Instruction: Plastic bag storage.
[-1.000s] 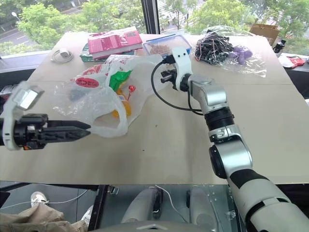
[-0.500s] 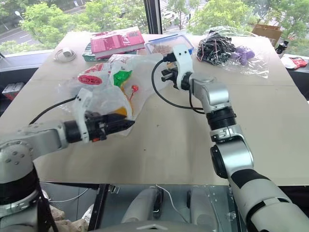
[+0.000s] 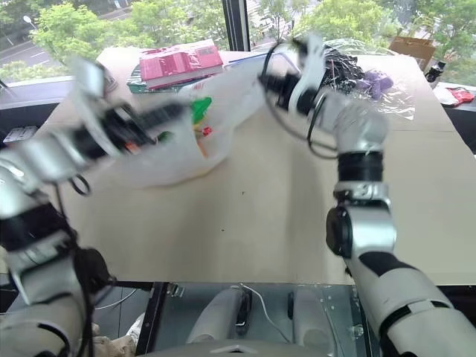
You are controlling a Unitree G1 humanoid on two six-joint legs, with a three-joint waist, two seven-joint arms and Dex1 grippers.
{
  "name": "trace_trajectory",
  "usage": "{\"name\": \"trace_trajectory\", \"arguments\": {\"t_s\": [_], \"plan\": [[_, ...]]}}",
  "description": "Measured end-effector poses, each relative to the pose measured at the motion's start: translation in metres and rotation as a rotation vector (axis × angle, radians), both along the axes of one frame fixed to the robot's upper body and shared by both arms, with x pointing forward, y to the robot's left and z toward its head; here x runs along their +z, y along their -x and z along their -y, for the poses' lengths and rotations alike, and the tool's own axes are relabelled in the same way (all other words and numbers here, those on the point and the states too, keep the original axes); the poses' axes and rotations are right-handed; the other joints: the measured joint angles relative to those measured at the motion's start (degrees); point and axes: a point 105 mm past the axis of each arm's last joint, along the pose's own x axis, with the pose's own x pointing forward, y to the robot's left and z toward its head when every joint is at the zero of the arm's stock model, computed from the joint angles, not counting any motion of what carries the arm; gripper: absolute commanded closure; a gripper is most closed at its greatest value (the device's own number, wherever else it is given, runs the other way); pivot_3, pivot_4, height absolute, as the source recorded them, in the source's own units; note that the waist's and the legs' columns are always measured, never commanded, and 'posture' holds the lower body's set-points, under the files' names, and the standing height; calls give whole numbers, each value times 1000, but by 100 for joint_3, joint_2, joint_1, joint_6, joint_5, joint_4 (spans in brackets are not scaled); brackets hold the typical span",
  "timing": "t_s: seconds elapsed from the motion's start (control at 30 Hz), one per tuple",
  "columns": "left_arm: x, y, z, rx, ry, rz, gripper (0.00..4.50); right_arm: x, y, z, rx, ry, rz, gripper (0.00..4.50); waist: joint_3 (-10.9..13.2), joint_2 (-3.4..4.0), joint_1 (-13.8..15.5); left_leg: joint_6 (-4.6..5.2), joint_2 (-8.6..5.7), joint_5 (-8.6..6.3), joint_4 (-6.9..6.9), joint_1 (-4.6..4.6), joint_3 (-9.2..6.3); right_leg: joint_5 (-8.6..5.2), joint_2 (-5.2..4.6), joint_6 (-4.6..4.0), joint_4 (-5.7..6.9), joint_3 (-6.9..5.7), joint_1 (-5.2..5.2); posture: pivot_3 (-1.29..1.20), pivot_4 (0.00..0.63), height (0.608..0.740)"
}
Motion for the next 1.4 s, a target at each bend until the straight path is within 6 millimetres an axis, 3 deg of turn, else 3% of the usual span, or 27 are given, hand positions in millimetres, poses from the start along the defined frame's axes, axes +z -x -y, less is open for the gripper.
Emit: {"name": "trace_trajectory", "arguments": {"t_s": [0.07, 0.13, 0.17, 0.3, 0.4, 0.47, 0.57, 0.67, 0.8, 0.9, 0.97, 1.0, 1.1, 1.13, 1.23, 1.37, 1.4], "plan": [[36, -3, -18, 48, 91, 65, 4472, 42, 10, 14, 21, -109, 65, 4500, -2, 0, 18, 7, -2, -4, -7, 10, 2, 0, -1, 0, -21, -2, 18, 0, 150, 732], [67, -20, -38, 144, 189, 93, 4472, 76, 16, 34, 13, -206, 97, 4500, -2, -1, 68, 8, -5, -4, -11, 1, -3, 2, -1, 3, -43, -12, 20, 0, 150, 732], [75, -24, -45, 181, 208, 103, 4472, 87, 19, 42, 1, -225, 117, 4500, -2, -1, 77, 9, -7, -5, -17, 3, 1, 2, -3, 3, -51, -6, 21, 0, 150, 732], [83, -51, -49, 258, 217, 92, 4472, 125, 34, 65, -50, -244, 198, 4500, -2, -1, 95, 16, -9, -10, -26, -7, 20, 1, -6, 3, -58, 11, 6, 0, 150, 732], [82, -74, -29, 280, 144, 102, 4472, 136, 40, 80, -121, -177, 254, 4500, -2, -1, 95, 17, -5, -10, -30, -13, 29, 2, -6, 3, -60, 17, -1, 0, 150, 732], [79, -87, -11, 273, 95, 109, 4472, 131, 35, 87, -169, -121, 244, 4500, -2, -1, 93, 17, -5, -10, -28, -14, 34, 2, -6, 3, -55, 21, -3, 0, 150, 732], [65, -107, 24, 224, 33, 95, 4472, 109, 22, 111, -259, -33, 215, 4500, -1, -1, 94, 22, -4, -13, -28, -16, 36, 2, -4, 4, -54, 20, -4, 0, 150, 732], [53, -112, 43, 176, -20, 90, 4472, 90, 16, 134, -311, -17, 169, 4500, 1, 1, 61, 26, -1, -15, -28, -41, 42, 2, -6, 4, -54, 27, -30, 0, 150, 732], [49, -103, 46, 98, -57, 93, 4472, 65, 32, 149, -307, 13, 148, 4500, 1, 2, -66, 25, 2, -12, 2, -161, 53, 2, -27, 5, 21, 46, -160, 0, 150, 732], [37, -93, 44, 51, -90, 60, 4472, 41, 54, 140, -263, 67, 147, 4500, 0, 4, -157, 26, 9, -12, 3, -161, 54, 0, -32, 3, 24, 41, -163, 0, 150, 732], [18, -86, 55, 19, -126, 33, 4472, 10, 69, 129, -275, 168, 138, 4500, -8, 7, -163, 26, 11, -12, 26, -160, 40, 0, -33, 2, 32, 41, -150, 0, 150, 732], [12, -85, 59, 7, -136, 22, 4472, 0, 71, 124, -267, 186, 123, 4500, -8, 8, -164, 27, 9, -13, 39, -159, 40, 0, -33, 3, 37, 44, -147, 0, 150, 732], [-35, -77, 97, -50, -217, -52, 4472, -59, 74, 100, -260, 328, 3, 4500, -8, 11, -78, 49, 1, -15, 86, -151, 44, 21, -34, 29, 51, 52, -137, 0, 150, 732], [-44, -76, 103, -55, -236, -70, 4472, -67, 74, 96, -257, 351, -13, 4500, -8, 12, -61, 68, 1, -14, 88, -147, 49, 35, -31, 30, 52, 52, -137, 0, 150, 732], [-66, -66, 117, -48, -299, -70, 4472, -98, 78, 87, -284, 522, -43, 4500, -9, 12, -19, 76, 3, -14, 82, -58, 65, 41, -28, 34, 34, 46, -51, 0, 150, 732], [-96, -63, 123, -27, -330, -129, 4472, -143, 86, 76, -242, 723, -96, 4500, -9, 11, 10, 78, 1, -15, 81, -31, 69, 41, -8, 34, 35, 48, -28, 0, 150, 732], [-99, -62, 122, -28, -322, -137, 4472, -146, 87, 77, -241, 746, -98, 4500, -9, 11, 14, 78, 1, -15, 80, -31, 69, 41, -7, 34, 35, 48, -28, 0, 150, 732]]}}
